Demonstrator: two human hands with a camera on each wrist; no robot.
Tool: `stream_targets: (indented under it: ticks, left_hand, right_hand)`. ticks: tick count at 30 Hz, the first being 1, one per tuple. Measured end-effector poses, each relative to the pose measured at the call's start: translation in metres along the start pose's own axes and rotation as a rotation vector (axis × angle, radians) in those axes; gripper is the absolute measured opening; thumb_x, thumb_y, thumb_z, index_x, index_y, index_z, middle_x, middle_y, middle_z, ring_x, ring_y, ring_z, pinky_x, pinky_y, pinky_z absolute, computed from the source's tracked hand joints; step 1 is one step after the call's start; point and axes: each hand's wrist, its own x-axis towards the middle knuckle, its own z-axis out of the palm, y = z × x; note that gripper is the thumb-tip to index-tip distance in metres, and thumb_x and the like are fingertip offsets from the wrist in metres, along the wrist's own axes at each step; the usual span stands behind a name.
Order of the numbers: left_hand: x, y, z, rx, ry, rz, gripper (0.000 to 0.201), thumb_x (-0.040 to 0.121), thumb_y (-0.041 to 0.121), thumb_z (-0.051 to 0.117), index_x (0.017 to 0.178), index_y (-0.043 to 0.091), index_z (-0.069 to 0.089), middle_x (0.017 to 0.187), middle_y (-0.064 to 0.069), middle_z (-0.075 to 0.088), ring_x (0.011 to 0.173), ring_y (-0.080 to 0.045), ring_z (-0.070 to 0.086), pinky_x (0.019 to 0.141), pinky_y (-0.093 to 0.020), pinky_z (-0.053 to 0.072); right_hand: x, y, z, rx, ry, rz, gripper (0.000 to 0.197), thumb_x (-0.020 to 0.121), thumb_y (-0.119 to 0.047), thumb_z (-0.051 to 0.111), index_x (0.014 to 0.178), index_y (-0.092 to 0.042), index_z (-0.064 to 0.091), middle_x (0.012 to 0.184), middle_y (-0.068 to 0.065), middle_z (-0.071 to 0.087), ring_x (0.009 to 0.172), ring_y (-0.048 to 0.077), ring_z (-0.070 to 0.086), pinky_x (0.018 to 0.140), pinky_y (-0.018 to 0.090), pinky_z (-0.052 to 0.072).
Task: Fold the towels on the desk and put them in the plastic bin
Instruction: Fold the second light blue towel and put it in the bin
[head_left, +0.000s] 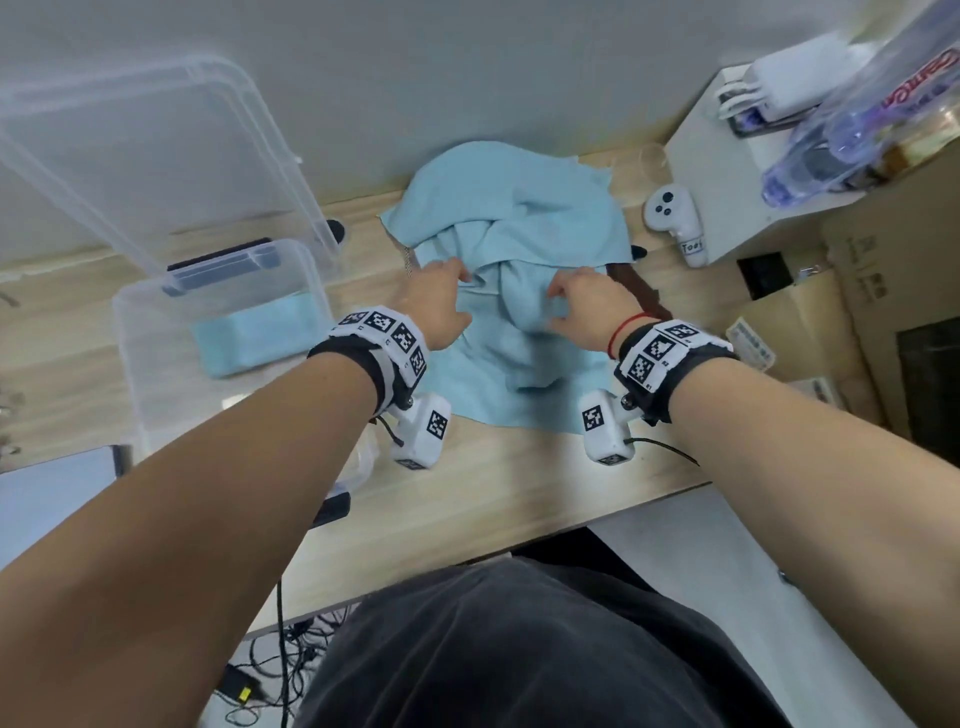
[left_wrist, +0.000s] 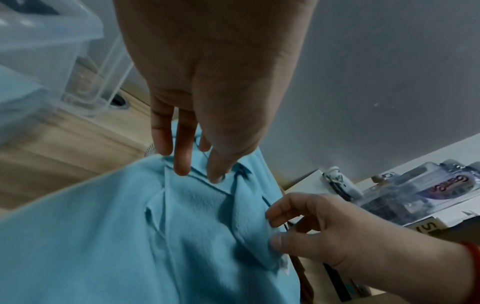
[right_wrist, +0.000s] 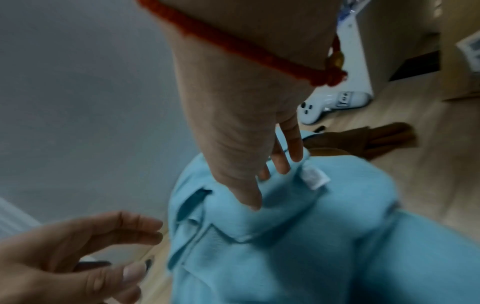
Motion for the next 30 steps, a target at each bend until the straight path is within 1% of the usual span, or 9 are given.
stream_targets:
  ticks: [4, 6, 10, 13, 15, 18, 20, 26, 30]
  left_hand:
    - [0.007, 0.026, 0.026, -0.110, -0.067, 0.005, 0.046, 0.084, 0.020, 0.069, 0.126, 0.019, 0.053, 0.128, -0.005, 0.057, 0.117, -0.022, 0.055, 0.101, -0.034, 0.043]
    - [0.011, 0.035, 0.036, -0.161, -0.070, 0.017, 0.047, 0.082, 0.017, 0.070, 0.127, 0.021, 0.055, 0.127, -0.004, 0.057, 0.118, -0.021, 0.055, 0.100, -0.029, 0.042]
    - [0.016, 0.049, 0.038, -0.182, -0.028, 0.005, 0.049, 0.082, 0.014, 0.070, 0.128, 0.021, 0.055, 0.124, -0.001, 0.059, 0.111, -0.020, 0.056, 0.085, -0.014, 0.032]
    - [0.022, 0.054, 0.031, -0.179, 0.072, -0.037, 0.043, 0.081, 0.013, 0.069, 0.121, 0.017, 0.055, 0.113, -0.005, 0.060, 0.103, -0.023, 0.058, 0.080, -0.020, 0.036]
    - [0.029, 0.054, 0.021, -0.170, 0.178, -0.125, 0.039, 0.081, 0.014, 0.065, 0.118, 0.018, 0.052, 0.115, -0.007, 0.053, 0.096, -0.024, 0.057, 0.078, -0.025, 0.039]
    - [0.039, 0.056, 0.007, -0.106, 0.240, -0.152, 0.038, 0.081, 0.020, 0.061, 0.118, 0.020, 0.053, 0.124, -0.010, 0.035, 0.100, -0.024, 0.049, 0.094, -0.032, 0.044]
    - [0.042, 0.056, 0.002, -0.028, 0.244, -0.149, 0.042, 0.076, 0.021, 0.062, 0.117, 0.020, 0.058, 0.124, -0.011, 0.030, 0.109, -0.027, 0.042, 0.100, -0.035, 0.042]
    - [0.037, 0.060, -0.008, 0.115, -0.081, -0.229, 0.062, 0.076, 0.024, 0.059, 0.137, 0.028, 0.047, 0.146, -0.004, 0.034, 0.134, -0.032, 0.024, 0.109, -0.045, 0.033]
    - [0.032, 0.054, -0.008, -0.114, -0.082, -0.163, 0.049, 0.075, 0.009, 0.062, 0.123, 0.020, 0.055, 0.133, -0.007, 0.045, 0.105, -0.021, 0.053, 0.079, -0.022, 0.043]
  right_hand:
    - [0.001, 0.029, 0.017, -0.052, -0.006, 0.010, 0.059, 0.074, -0.040, 0.076, 0.121, -0.019, 0.048, 0.120, 0.010, 0.047, 0.107, 0.032, 0.053, 0.085, 0.044, 0.050]
    - [0.002, 0.037, 0.022, -0.066, 0.054, -0.030, 0.047, 0.077, -0.031, 0.073, 0.116, -0.019, 0.051, 0.115, 0.010, 0.048, 0.104, 0.034, 0.053, 0.078, 0.041, 0.050]
    - [0.008, 0.044, 0.016, 0.088, 0.194, -0.138, 0.015, 0.087, -0.022, 0.060, 0.101, -0.017, 0.061, 0.105, 0.009, 0.055, 0.097, 0.033, 0.056, 0.074, 0.039, 0.048]
    - [0.009, 0.040, -0.003, 0.208, 0.238, -0.234, 0.014, 0.084, -0.024, 0.057, 0.095, -0.017, 0.057, 0.097, 0.003, 0.054, 0.094, 0.029, 0.055, 0.080, 0.040, 0.047]
    - [0.011, 0.036, -0.016, 0.207, 0.156, -0.259, 0.010, 0.081, -0.031, 0.056, 0.088, -0.024, 0.057, 0.097, -0.003, 0.054, 0.096, 0.025, 0.053, 0.084, 0.042, 0.046]
    - [0.016, 0.032, -0.029, 0.144, -0.009, -0.239, 0.009, 0.082, -0.037, 0.053, 0.080, -0.033, 0.061, 0.115, -0.005, 0.055, 0.109, 0.022, 0.051, 0.096, 0.046, 0.042]
    - [0.020, 0.031, -0.029, 0.118, -0.050, -0.216, 0.016, 0.084, -0.038, 0.053, 0.088, -0.033, 0.067, 0.124, -0.005, 0.052, 0.117, 0.023, 0.047, 0.101, 0.047, 0.040]
    - [0.018, 0.027, -0.015, 0.065, -0.108, -0.204, 0.035, 0.082, -0.041, 0.053, 0.114, -0.035, 0.063, 0.135, -0.001, 0.042, 0.123, 0.024, 0.046, 0.104, 0.044, 0.040]
    - [0.014, 0.016, -0.009, 0.095, -0.124, -0.219, 0.036, 0.081, -0.039, 0.056, 0.116, -0.037, 0.061, 0.134, 0.001, 0.040, 0.118, 0.027, 0.048, 0.103, 0.041, 0.041]
